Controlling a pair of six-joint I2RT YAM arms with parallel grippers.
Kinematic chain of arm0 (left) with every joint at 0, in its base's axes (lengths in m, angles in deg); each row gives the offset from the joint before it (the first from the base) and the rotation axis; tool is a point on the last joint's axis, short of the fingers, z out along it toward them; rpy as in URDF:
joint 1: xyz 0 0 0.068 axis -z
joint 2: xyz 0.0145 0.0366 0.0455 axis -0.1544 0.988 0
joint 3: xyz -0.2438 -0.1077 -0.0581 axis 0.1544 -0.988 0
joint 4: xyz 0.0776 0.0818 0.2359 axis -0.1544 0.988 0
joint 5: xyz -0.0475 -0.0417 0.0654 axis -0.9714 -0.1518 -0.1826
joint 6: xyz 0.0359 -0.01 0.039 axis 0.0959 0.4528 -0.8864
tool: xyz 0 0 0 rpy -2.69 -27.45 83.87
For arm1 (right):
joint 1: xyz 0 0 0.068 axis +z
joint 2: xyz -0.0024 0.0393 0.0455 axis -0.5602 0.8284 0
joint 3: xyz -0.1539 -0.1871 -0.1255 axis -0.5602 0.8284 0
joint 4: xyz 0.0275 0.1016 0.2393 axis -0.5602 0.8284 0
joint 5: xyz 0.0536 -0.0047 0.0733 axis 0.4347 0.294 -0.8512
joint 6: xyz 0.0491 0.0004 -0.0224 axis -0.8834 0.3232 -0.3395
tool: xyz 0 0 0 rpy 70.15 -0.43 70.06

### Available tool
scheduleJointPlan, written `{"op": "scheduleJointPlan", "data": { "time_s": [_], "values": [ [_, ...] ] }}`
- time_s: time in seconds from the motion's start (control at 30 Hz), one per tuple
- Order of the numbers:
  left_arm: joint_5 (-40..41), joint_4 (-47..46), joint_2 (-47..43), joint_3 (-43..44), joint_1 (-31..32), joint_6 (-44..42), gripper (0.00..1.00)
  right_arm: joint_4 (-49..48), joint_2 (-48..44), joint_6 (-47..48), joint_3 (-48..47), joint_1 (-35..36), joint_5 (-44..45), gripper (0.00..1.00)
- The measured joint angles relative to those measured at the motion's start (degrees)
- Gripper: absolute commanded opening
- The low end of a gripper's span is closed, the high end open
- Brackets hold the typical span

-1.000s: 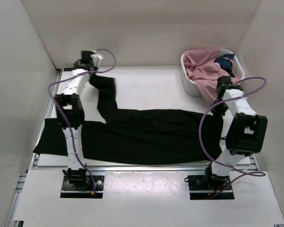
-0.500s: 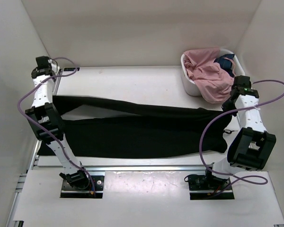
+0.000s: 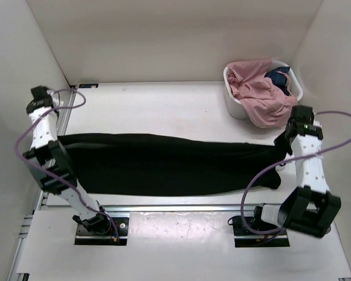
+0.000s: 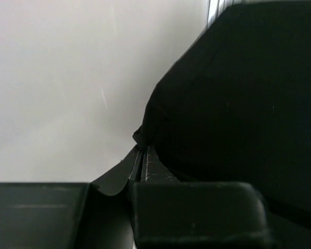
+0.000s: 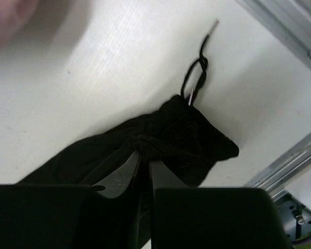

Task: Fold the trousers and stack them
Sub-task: Fold the trousers

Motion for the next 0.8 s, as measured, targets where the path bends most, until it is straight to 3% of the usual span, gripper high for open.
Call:
{"op": "scheduleJointPlan", "data": {
  "time_s": [0.2,0.37,0.63,0.8],
  "values": [
    [-1.05,-0.57,-14.97,-21.24,-9.2,-0.04,0.14,2.34,-11.54,-4.26,17.81,-2.78,0.98,0.0],
    [-2.69,-2.27,-16.39,-33.48,-14.47,-0.24,0.14,2.47,-14.43,-7.39,29.73,-5.64,1.05,0.0],
    [-5.81,-5.44,-12.66,-34.51,-17.84,-0.44,0.14,-0.39,-13.6,-8.37,31.3,-6.8,1.01,0.0],
    [-6.91,-5.4,-11.19,-30.16,-18.18,-0.61,0.14,-0.24,-13.55,-8.11,28.87,-6.8,0.98,0.0]
  ]
}}
